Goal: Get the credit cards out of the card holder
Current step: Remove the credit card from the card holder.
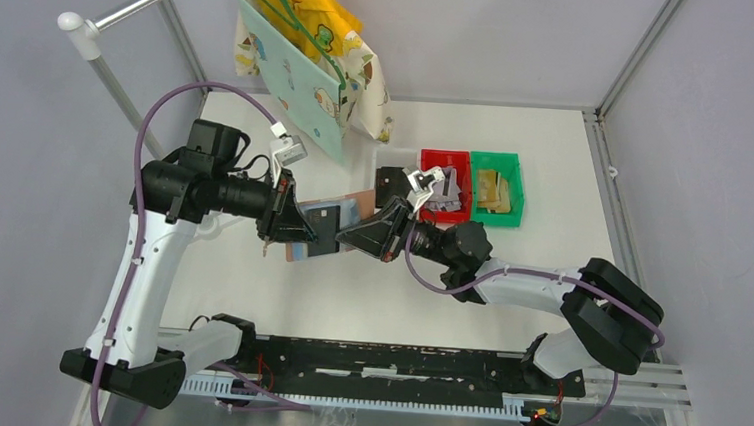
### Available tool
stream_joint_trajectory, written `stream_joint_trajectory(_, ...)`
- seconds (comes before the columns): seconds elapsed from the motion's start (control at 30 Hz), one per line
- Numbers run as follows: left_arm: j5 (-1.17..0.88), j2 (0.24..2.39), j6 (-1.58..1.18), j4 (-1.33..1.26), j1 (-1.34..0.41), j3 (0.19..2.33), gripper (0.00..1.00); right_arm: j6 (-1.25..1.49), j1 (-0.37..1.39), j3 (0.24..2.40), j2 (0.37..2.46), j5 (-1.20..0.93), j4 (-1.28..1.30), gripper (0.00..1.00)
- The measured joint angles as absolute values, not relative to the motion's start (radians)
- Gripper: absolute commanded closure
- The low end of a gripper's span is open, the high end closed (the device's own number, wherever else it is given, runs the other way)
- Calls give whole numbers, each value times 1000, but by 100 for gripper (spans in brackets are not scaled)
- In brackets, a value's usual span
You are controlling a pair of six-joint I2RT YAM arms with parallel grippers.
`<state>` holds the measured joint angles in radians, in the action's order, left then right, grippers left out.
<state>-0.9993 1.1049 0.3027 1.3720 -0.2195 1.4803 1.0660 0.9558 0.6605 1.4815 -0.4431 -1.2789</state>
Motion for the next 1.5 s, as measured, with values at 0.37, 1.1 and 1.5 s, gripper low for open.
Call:
stream_joint_trajectory(0.37, -1058, 1106, 308, 1369, -223, 1480, 70, 1122, 942, 609, 1481, -439, -1374, 100)
stream_joint_trajectory(1.1, -1095, 1120, 346, 1396, -226, 1480, 76, 1147, 930, 533, 1452, -416, -1451, 100)
stream_joint_trajectory(1.5, -1090, 1120, 324, 1375, -225, 1480, 98, 1152, 929, 535, 1452, -419, -1458, 68)
